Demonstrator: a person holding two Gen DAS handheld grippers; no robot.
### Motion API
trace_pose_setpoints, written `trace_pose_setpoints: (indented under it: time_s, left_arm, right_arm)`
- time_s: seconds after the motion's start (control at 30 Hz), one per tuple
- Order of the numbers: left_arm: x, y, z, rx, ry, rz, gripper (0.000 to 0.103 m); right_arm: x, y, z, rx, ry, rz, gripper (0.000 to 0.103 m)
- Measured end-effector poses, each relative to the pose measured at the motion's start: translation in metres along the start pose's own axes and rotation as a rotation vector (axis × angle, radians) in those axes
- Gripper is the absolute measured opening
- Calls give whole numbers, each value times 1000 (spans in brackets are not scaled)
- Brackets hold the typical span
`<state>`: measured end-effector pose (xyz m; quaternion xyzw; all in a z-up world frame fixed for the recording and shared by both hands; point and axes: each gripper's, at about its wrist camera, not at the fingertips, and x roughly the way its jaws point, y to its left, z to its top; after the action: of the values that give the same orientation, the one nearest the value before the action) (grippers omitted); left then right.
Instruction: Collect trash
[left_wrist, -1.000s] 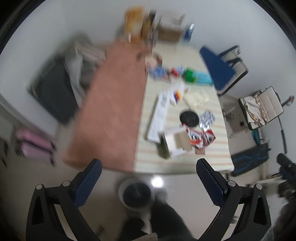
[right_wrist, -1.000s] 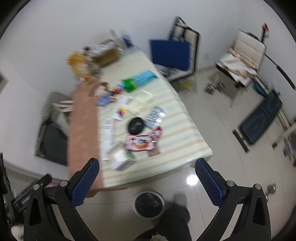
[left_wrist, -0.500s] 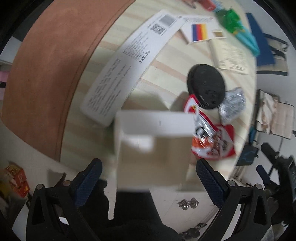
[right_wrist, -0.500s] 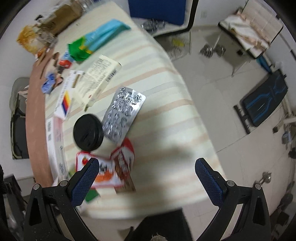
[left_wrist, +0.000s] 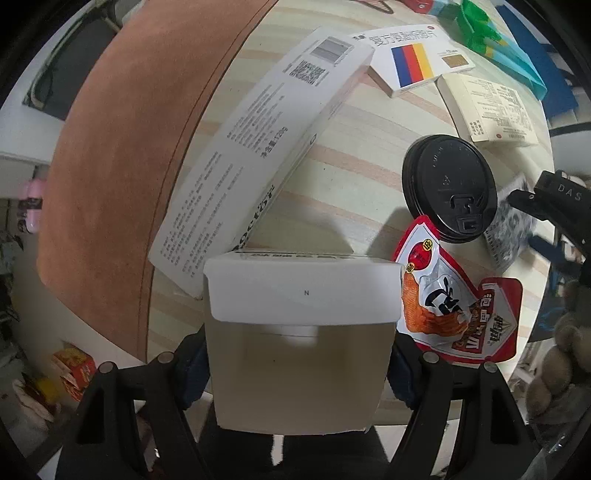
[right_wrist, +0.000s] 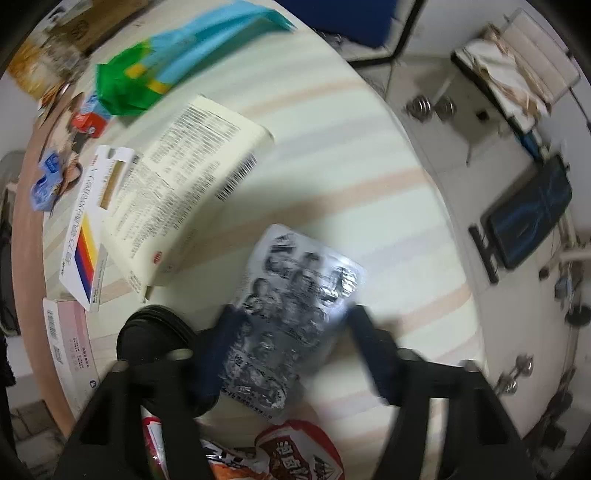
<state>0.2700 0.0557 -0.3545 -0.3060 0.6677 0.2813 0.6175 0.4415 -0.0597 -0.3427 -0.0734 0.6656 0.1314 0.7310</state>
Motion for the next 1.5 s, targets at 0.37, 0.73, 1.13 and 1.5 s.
trace_pose_setpoints:
  time_s: [0.37, 0.73, 1.13, 1.5]
  left_arm:
    - [-23, 7, -2, 14, -37, 23, 75]
    - [-26, 13, -18, -30, -46, 50, 75]
    - [-24, -7, -22, -44, -72, 78, 75]
    - [-36, 14, -24, -55, -76, 54, 75]
  right_arm:
    - [-28, -23, -6, -20, -24, 156, 0]
    - [4, -25, 3, 73, 115, 170, 73]
    - [-23, 9, -3, -111, -79, 52, 16]
    - [-41, -18, -2, -95, 7, 282, 0]
